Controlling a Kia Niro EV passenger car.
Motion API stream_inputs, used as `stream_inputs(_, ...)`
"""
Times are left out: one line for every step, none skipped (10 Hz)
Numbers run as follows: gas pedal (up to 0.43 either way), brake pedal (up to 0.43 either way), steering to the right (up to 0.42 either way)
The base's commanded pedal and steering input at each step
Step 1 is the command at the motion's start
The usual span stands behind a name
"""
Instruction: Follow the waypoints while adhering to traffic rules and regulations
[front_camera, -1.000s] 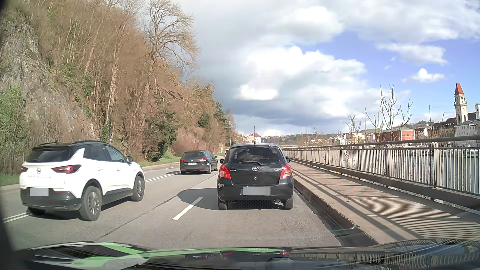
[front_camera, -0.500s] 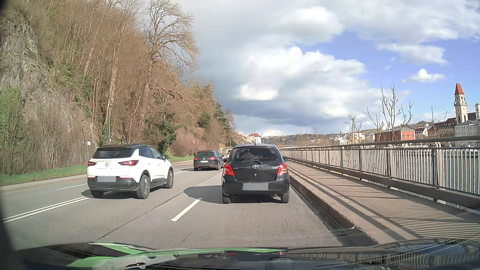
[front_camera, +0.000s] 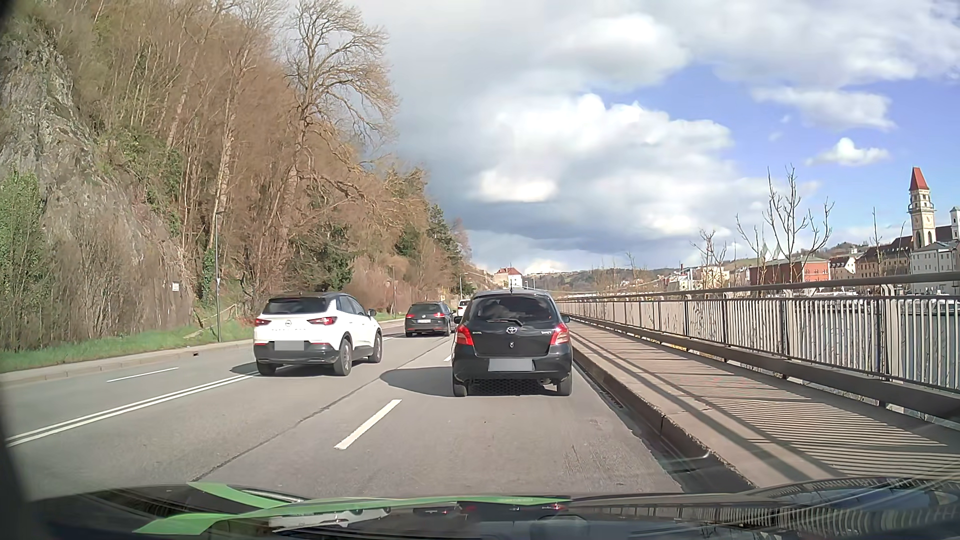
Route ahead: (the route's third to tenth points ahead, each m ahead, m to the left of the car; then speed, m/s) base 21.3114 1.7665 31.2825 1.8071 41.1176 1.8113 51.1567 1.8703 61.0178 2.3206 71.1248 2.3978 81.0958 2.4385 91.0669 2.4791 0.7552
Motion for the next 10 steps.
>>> stream_inputs(0.098,0.0,-0.004)
stream_inputs(0.098,0.0,-0.003)
stream_inputs(0.098,0.0,-0.004)
stream_inputs(0.098,0.0,-0.003)
stream_inputs(0.098,0.0,-0.003)
stream_inputs(0.11,0.0,-0.003)
stream_inputs(0.11,0.0,-0.002)
stream_inputs(0.118,0.0,-0.001)
stream_inputs(0.118,0.0,-0.001)
stream_inputs(0.118,0.0,-0.001)
